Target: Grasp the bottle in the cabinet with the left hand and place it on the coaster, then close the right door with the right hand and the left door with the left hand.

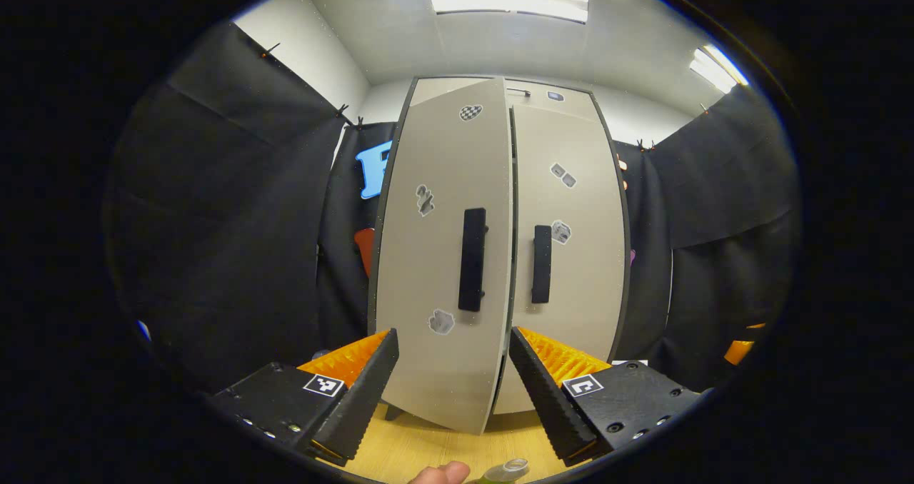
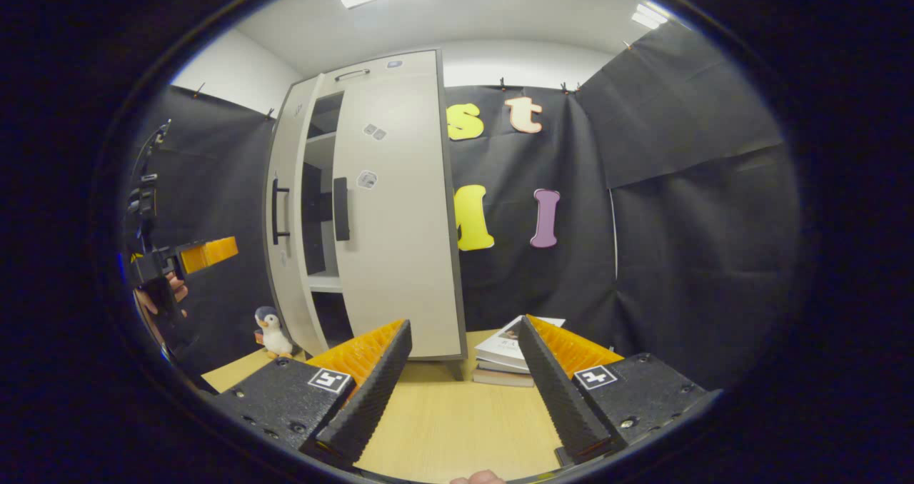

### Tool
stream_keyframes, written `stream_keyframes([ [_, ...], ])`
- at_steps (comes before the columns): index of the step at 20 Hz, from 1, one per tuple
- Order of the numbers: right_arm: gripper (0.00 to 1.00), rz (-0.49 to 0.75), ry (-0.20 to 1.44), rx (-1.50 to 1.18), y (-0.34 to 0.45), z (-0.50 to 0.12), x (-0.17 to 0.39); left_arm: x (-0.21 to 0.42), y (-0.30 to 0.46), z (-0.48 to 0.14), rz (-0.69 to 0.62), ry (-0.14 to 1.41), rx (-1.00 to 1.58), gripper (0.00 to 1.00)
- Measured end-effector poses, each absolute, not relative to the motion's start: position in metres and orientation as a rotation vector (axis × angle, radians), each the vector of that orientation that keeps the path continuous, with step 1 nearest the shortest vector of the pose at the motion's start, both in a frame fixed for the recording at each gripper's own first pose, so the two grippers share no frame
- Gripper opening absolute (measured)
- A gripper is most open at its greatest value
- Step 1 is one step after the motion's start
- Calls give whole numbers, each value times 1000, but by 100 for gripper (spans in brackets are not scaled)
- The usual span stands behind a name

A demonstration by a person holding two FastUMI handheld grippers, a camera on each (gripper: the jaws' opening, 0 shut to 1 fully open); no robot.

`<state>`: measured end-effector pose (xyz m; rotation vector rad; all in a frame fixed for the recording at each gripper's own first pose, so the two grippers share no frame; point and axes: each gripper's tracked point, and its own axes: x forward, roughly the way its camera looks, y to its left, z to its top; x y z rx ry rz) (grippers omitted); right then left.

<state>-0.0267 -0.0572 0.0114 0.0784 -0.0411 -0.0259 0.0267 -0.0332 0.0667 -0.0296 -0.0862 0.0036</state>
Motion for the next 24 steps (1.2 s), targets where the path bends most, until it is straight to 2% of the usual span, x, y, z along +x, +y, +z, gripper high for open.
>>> stream_keyframes([
  [1,94,-18,-36,81,-53,8,-26,22,-41,54,-6,-71,-48,99],
  [2,99,-7,-24,85,-50,5,-24,19,-49,43,-14,-61,-64,99],
  [5,94,20,4,86,-42,-4,-21,7,-55,15,-3,-48,-73,99],
  [7,94,19,17,78,-41,-10,-21,2,-58,-2,11,-25,-50,95],
  [8,98,17,17,81,-41,-12,-21,-1,-62,-9,7,-11,-34,95],
  [10,94,22,11,93,-38,-9,-21,-9,-63,-20,21,12,-9,95],
  [11,99,22,14,95,-38,-11,-20,-13,-64,-23,27,15,-2,95],
  [12,94,20,16,96,-39,-11,-19,-22,-66,-28,27,14,2,95],
  [13,94,18,14,100,-39,-11,-18,-30,-68,-33,20,12,3,90],
  [14,94,19,11,107,-39,-10,-16,-33,-71,-34,15,9,-1,95],
  [15,94,20,12,113,-39,-10,-14,-33,-75,-35,7,13,-10,95],
  [16,99,19,14,118,-40,-10,-12,-32,-79,-36,-2,16,-22,95],
  [17,98,19,12,123,-41,-9,-10,-31,-82,-35,-11,16,-32,99],
  [18,94,17,7,128,-42,-7,-9,-29,-85,-32,-20,8,-37,95],
  [19,94,15,2,132,-43,-5,-9,-28,-86,-29,-21,-1,-33,95],
  [20,99,13,0,134,-44,-5,-8,-26,-85,-27,-19,-12,-28,95],
  [22,94,9,2,133,-45,-5,-9,-24,-85,-24,-21,-24,-20,95],
  [23,99,7,1,132,-46,-6,-9,-23,-85,-23,-22,-29,-17,95],
  [24,94,3,3,132,-47,-6,-9,-22,-85,-22,-21,-31,-16,95],
])
